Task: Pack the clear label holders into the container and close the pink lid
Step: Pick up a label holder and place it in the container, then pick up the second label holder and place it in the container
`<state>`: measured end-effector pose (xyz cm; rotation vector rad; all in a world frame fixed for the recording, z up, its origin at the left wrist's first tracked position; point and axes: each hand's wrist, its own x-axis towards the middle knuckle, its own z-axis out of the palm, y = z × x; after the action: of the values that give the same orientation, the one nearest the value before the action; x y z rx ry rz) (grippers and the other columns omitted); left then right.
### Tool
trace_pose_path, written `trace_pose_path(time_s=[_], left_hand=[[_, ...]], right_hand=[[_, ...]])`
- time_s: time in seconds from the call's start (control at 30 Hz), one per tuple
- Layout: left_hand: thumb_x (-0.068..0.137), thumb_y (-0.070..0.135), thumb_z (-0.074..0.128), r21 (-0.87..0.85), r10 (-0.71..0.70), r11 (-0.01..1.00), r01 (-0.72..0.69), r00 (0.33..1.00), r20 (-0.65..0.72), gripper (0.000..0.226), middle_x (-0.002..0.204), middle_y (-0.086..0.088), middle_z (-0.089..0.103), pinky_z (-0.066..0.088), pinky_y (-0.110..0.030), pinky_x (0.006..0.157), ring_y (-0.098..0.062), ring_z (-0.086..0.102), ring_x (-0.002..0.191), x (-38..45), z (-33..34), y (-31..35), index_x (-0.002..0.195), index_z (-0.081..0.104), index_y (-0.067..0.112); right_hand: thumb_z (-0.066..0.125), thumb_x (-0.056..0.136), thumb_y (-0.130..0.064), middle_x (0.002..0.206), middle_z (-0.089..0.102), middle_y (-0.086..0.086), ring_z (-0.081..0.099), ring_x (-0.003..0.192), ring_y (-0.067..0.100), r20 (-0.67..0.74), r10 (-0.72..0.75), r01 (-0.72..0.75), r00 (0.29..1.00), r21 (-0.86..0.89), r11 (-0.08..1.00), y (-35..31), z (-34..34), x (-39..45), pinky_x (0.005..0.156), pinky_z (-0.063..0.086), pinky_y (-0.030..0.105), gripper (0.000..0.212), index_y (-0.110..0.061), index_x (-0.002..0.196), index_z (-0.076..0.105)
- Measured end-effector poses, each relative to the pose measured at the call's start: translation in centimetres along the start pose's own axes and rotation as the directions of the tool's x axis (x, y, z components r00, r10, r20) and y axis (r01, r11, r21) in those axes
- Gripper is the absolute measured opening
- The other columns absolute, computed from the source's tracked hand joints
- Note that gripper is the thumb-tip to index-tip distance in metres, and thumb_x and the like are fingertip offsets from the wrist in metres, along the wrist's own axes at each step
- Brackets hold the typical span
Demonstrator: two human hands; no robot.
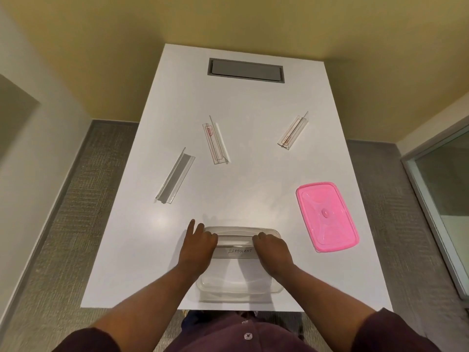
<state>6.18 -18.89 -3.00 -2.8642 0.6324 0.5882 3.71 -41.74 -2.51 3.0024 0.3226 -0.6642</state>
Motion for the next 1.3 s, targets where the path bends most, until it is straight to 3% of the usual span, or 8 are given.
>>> trace_pose_path(time_s=[0.37, 0.6, 0.7, 0.87, 0.97, 1.1, 1.2, 1.3], left_hand=[[0.082, -0.001, 0.056, -0.022, -0.035, 0.999, 0.034, 0.998, -0.052, 0.041, 0.116, -0.01, 0.065, 0.012, -0.059, 0.122, -0.038, 0.048, 0.123, 0.5, 0.7, 1.0, 0.121, 0.058, 0.012], [0.084, 0.001, 0.057, -0.023, -0.032, 0.999, 0.031, 0.999, -0.026, 0.043, 0.117, -0.008, 0.063, 0.008, -0.06, 0.122, -0.038, 0.046, 0.125, 0.5, 0.6, 1.1, 0.126, 0.054, 0.012], [0.091, 0.012, 0.058, -0.02, -0.011, 1.0, 0.011, 1.0, -0.003, 0.037, 0.119, -0.005, 0.063, 0.006, -0.06, 0.123, -0.036, 0.044, 0.128, 0.4, 0.3, 1.0, 0.127, 0.053, 0.014], [0.093, 0.032, 0.061, -0.103, 0.046, 0.993, -0.057, 0.994, -0.102, 0.032, 0.118, -0.003, 0.066, 0.005, -0.066, 0.121, -0.034, 0.045, 0.134, 0.0, 0.3, 0.2, 0.121, 0.061, 0.018], [0.081, 0.036, 0.072, -0.211, 0.071, 0.969, -0.132, 0.959, -0.273, 0.028, 0.104, 0.004, 0.072, 0.02, -0.065, 0.119, -0.03, 0.057, 0.126, -0.5, 0.2, -0.3, 0.105, 0.071, 0.023], [0.08, 0.038, 0.074, -0.434, -0.064, 0.883, -0.182, 0.867, -0.495, 0.018, 0.088, 0.009, 0.071, 0.043, -0.049, 0.106, -0.023, 0.063, 0.107, -1.0, 0.0, -1.1, 0.091, 0.072, 0.025], [0.084, 0.039, 0.067, -0.555, -0.22, 0.822, -0.128, 0.828, -0.516, 0.013, 0.075, 0.013, 0.063, 0.046, -0.033, 0.082, -0.015, 0.058, 0.087, -1.2, -1.0, -2.2, 0.079, 0.065, 0.027], [0.085, 0.035, 0.065, -0.627, -0.345, 0.778, -0.031, 0.814, -0.468, 0.015, 0.068, 0.017, 0.059, 0.046, -0.033, 0.07, -0.012, 0.055, 0.078, -1.2, -1.9, -3.8, 0.073, 0.061, 0.027]], right_hand=[[0.08, 0.042, 0.009, 0.056, 0.057, 0.0, 0.057, 0.046, 0.02, -0.052, 0.073, -0.078, 0.996, -0.11, 0.991, -0.6, 0.6, -0.5, 0.04, 0.028, 0.028, 0.039, -0.016, 0.067, 0.063], [0.06, 0.077, 0.013, 0.098, 0.062, 0.009, 0.063, 0.09, 0.031, -0.033, 0.052, -0.053, 0.998, -0.032, 0.998, -0.1, 0.6, -0.2, 0.061, 0.047, 0.038, 0.036, -0.01, 0.105, 0.061], [0.055, 0.08, 0.013, 0.105, 0.06, 0.009, 0.061, 0.096, 0.032, -0.023, 0.04, -0.04, 0.999, 0.014, 0.999, 0.3, 0.6, -0.4, 0.066, 0.05, 0.04, 0.036, -0.009, 0.109, 0.059], [0.067, 0.089, -0.015, 0.118, 0.064, 0.004, 0.062, 0.11, 0.03, -0.044, 0.052, -0.043, 0.998, 0.175, 0.984, 0.8, 0.1, -0.2, 0.08, 0.054, 0.039, 0.036, -0.015, 0.124, 0.059], [0.078, 0.083, -0.032, 0.12, 0.069, -0.002, 0.062, 0.113, 0.023, -0.108, 0.1, -0.053, 0.989, 0.371, 0.927, 1.2, -0.8, -0.3, 0.091, 0.049, 0.033, 0.047, -0.02, 0.126, 0.064], [0.087, 0.071, -0.043, 0.087, 0.073, -0.013, 0.065, 0.078, 0.003, -0.135, 0.192, -0.074, 0.972, 0.598, 0.798, 1.5, -3.0, -0.3, 0.074, 0.047, 0.02, 0.035, -0.025, 0.098, 0.074], [0.087, 0.073, -0.038, 0.075, 0.074, -0.012, 0.068, 0.069, 0.001, -0.137, 0.235, -0.061, 0.962, 0.735, 0.676, 1.5, -4.7, 0.2, 0.07, 0.054, 0.017, 0.021, -0.025, 0.085, 0.076], [0.085, 0.076, -0.028, 0.073, 0.074, -0.009, 0.069, 0.068, 0.003, -0.151, 0.278, -0.039, 0.949, 0.816, 0.577, 1.0, -6.6, 1.5, 0.068, 0.054, 0.016, 0.012, -0.023, 0.083, 0.077]])
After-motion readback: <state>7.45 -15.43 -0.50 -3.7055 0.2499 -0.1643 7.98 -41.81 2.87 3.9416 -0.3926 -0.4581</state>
